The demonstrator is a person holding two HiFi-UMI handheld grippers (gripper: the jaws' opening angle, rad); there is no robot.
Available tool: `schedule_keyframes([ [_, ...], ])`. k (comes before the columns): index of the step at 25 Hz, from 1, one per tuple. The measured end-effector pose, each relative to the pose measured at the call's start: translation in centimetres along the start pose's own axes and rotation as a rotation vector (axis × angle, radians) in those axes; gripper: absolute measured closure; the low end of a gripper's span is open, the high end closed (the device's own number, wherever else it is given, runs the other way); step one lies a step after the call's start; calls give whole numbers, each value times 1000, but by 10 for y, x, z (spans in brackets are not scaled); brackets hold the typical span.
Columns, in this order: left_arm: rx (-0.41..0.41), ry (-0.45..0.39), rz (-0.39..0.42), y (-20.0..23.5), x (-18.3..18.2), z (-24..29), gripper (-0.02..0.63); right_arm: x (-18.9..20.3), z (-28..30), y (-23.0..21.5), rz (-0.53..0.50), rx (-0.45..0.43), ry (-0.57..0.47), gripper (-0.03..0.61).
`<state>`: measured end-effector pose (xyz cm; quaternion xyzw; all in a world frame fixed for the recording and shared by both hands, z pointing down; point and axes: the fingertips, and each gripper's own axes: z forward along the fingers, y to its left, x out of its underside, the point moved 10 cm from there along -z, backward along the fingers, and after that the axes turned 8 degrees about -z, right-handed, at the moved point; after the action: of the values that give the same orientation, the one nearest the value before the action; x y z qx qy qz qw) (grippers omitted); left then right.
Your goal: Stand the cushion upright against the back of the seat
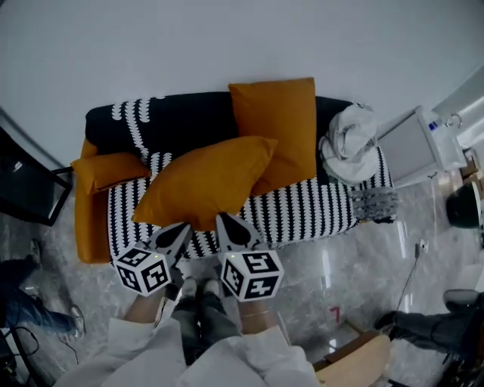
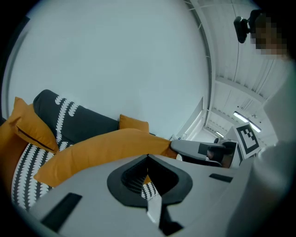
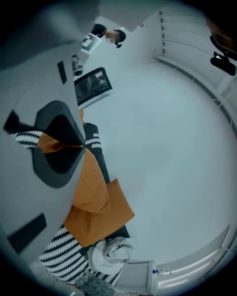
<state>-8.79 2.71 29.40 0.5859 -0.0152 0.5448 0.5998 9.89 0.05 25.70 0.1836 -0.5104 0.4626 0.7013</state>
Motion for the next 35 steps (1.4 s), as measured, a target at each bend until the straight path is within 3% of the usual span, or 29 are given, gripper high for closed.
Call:
schedule_keyframes([
  [15,28,-109,48,-30,-38,-29,606,-55,-7,25,-41,-72,-119,557],
  [27,-4,-199,88,-47,-53,-38,606,-79,0,24,-79,-140,-165,557],
  [35,-28,-212,87,-38,-65,-38,606,-93,20,22,-62,-158,-184,557],
])
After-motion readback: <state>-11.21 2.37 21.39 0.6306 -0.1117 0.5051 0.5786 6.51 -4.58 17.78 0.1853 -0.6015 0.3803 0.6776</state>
